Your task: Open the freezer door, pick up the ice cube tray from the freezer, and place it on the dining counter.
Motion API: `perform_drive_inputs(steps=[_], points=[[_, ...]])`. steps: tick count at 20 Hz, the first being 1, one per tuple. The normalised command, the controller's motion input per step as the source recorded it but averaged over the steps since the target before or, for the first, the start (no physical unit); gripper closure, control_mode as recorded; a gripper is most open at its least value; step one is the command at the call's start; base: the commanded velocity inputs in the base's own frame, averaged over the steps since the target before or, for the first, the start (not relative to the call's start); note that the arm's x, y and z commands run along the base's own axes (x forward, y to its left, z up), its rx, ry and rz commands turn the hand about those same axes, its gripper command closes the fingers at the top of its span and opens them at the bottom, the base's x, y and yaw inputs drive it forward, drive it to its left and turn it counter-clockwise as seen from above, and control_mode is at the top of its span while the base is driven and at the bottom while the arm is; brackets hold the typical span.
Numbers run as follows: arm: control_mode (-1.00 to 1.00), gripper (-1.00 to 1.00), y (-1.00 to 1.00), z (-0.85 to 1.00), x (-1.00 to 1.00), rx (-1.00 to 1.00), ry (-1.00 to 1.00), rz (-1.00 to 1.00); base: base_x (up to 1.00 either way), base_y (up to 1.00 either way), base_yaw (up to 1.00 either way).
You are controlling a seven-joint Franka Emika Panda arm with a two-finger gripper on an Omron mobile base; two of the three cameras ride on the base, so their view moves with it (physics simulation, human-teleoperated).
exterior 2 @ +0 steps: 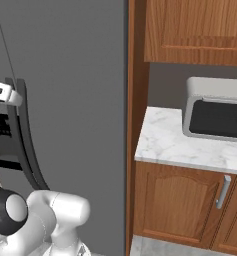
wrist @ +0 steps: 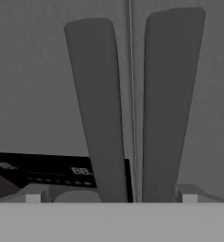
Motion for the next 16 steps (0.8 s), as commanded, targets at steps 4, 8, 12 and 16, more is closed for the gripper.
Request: perform_drive_inputs(steps=[4, 8, 12, 16], points=[[-1.00, -1.00, 0.16, 0.00, 0.17, 0.00, 0.00, 0.00, 0.00, 0.00, 0.00], [-1.00, -1.00, 0.20, -0.01, 0.14, 0.00, 0.00, 0.00, 0.00, 0.00, 0.00], [-1.00, -1.00, 0.15, -0.04, 0.15, 0.00, 0.00, 0.00, 0.00, 0.00, 0.00], [-1.00, -1.00, 0.06, -0.06, 0.19, 0.00, 0.00, 0.00, 0.00, 0.00, 0.00]])
